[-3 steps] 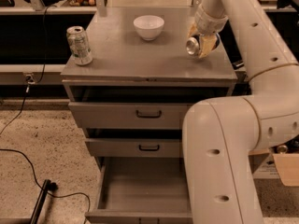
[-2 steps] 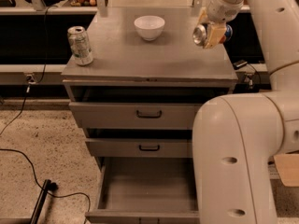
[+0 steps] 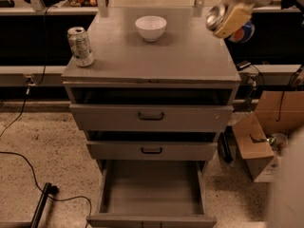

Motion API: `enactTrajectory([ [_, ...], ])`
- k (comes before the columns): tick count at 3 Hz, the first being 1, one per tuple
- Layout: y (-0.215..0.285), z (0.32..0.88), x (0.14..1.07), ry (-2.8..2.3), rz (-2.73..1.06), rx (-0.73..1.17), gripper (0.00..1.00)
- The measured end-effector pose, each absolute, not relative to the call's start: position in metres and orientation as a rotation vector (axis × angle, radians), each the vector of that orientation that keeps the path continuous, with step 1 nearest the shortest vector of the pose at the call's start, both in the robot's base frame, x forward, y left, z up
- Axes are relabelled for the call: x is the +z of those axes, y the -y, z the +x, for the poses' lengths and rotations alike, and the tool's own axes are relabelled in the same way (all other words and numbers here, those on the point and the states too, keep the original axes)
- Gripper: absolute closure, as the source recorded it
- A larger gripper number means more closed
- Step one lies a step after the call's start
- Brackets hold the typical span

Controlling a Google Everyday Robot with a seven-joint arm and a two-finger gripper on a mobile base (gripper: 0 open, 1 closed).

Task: Place pepsi can into bottom drawer

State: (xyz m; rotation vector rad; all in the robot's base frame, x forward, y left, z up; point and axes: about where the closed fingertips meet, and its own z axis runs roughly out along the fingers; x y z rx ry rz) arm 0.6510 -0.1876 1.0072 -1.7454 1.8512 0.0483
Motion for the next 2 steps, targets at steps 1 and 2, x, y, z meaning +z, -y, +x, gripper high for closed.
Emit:
enactTrajectory([
  [1, 0.196, 0.593, 1.063, -1.866, -1.479, 0.085, 1.00],
  [2, 0.183, 0.533, 1.073, -1.875, -1.366, 0.157, 1.00],
])
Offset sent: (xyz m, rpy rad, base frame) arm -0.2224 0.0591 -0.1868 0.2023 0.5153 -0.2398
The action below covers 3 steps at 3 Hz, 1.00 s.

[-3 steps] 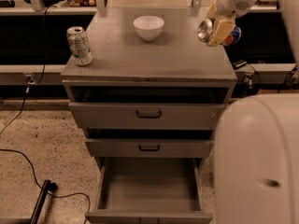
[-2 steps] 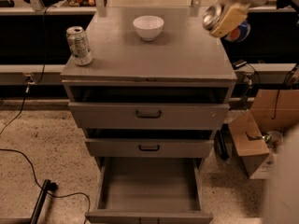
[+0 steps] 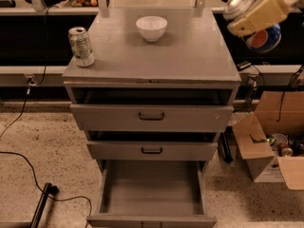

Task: Place pepsi can into bottom drawer

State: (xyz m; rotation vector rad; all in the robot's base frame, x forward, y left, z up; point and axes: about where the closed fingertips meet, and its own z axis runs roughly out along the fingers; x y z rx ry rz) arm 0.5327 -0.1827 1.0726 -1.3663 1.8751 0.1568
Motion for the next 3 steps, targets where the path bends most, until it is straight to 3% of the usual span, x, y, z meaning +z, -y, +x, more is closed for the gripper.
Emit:
enactTrajectory([
  [1, 0.192, 0.516, 1.040, -1.942, -1.363, 0.188, 1.00],
  [3, 0.136, 0.507, 1.009, -1.797, -1.328, 0.452, 1.00],
])
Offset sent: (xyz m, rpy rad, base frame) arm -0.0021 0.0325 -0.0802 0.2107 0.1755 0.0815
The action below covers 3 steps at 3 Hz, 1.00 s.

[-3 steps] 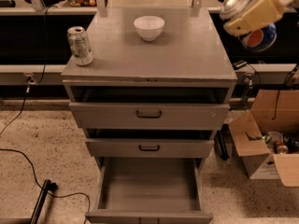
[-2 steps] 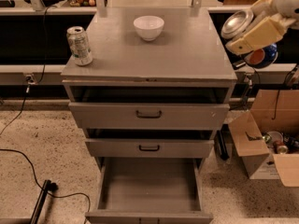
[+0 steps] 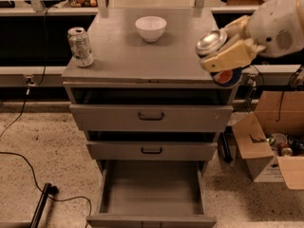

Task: Place pepsi can into bottom drawer

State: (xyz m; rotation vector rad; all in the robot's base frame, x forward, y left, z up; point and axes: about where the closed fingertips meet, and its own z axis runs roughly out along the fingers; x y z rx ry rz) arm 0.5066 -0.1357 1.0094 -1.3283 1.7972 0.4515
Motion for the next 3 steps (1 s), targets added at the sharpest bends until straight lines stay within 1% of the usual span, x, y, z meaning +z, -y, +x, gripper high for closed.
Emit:
enactTrajectory([
  [1, 0.099, 0.497, 0.969, -1.702, -1.273, 0.540, 1.00],
  [2, 0.060, 0.494, 0.888, -1.705, -1.279, 0.624, 1.00],
  [3, 0.034, 0.475, 0.789, -1.839, -1.353, 0.705, 1.00],
])
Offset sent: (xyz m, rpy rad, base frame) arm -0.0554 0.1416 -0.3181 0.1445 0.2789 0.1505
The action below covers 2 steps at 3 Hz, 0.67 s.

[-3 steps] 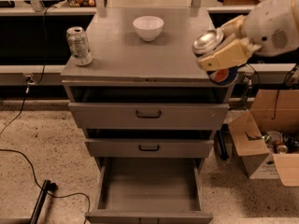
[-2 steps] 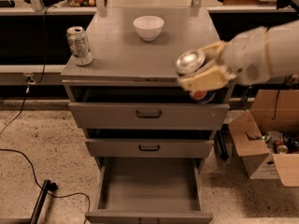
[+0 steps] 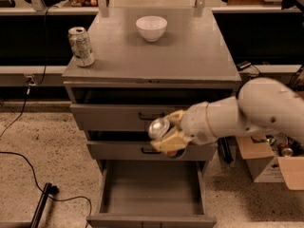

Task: Place pepsi can into bottom drawer

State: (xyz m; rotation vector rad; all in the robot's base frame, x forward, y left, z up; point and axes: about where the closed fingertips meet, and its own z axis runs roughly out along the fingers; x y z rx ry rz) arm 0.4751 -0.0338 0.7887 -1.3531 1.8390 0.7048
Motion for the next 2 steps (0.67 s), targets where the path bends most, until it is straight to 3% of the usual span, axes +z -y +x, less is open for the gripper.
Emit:
enactTrajectory([
  [2, 0.028, 0.475, 0.756, -1.905, -1.433, 0.725, 1.00],
])
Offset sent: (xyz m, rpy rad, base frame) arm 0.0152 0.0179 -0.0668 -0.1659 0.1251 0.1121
